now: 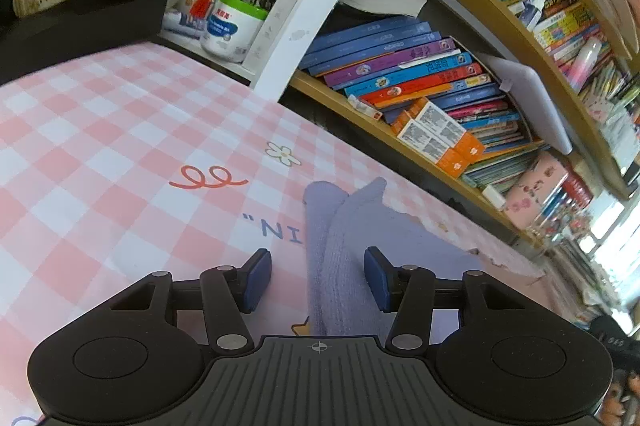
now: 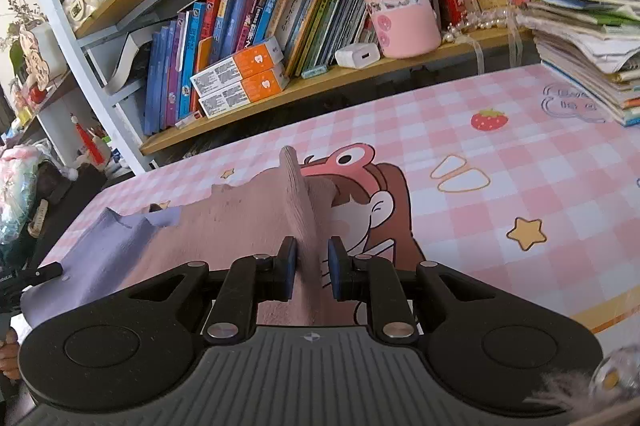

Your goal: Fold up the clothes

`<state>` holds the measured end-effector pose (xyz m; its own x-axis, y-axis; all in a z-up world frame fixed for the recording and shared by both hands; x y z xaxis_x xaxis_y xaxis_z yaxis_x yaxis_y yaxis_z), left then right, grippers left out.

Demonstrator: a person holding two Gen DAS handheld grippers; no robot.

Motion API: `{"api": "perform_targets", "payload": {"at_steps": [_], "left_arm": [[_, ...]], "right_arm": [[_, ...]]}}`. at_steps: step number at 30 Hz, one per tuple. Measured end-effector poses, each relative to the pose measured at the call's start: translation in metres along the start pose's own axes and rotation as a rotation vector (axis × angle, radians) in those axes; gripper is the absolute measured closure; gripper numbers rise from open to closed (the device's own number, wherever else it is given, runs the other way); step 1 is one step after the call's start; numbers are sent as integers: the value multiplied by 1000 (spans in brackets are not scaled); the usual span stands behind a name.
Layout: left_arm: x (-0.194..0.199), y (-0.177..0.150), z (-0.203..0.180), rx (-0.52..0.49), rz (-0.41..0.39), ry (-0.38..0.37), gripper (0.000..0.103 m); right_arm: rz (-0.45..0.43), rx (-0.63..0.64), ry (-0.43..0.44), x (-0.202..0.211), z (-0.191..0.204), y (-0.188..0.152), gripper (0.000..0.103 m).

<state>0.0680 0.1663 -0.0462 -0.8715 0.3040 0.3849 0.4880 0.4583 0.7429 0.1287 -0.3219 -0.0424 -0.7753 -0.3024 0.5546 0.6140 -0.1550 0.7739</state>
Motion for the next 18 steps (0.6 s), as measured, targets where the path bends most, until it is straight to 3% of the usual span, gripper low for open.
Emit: {"api": "perform_targets", "payload": {"at_steps": [5, 8, 18], "left_arm": [[-1, 1, -2, -16, 9, 18, 54], [-2, 2, -3, -24, 20, 26, 59], [-22, 26, -17, -156, 115, 86, 59]], "right_arm": [[-11, -10, -2, 2, -3, 1, 87], [-16, -19, 4, 2, -5, 2, 87], [-18, -4, 12, -2, -4, 3, 85]]}}
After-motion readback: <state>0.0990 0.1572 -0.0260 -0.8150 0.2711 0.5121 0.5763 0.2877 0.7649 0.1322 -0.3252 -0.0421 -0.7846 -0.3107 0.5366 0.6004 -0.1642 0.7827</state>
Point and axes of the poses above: each gripper's, at about its wrist camera, not at the fingertips, and x roughly against the way its jaws point, z to its left, y to its top, the point moved 4 cm from there along -x, roughly the way its jaws point, and after that the axes turned 9 degrees about -y, right-handed, at the moved point
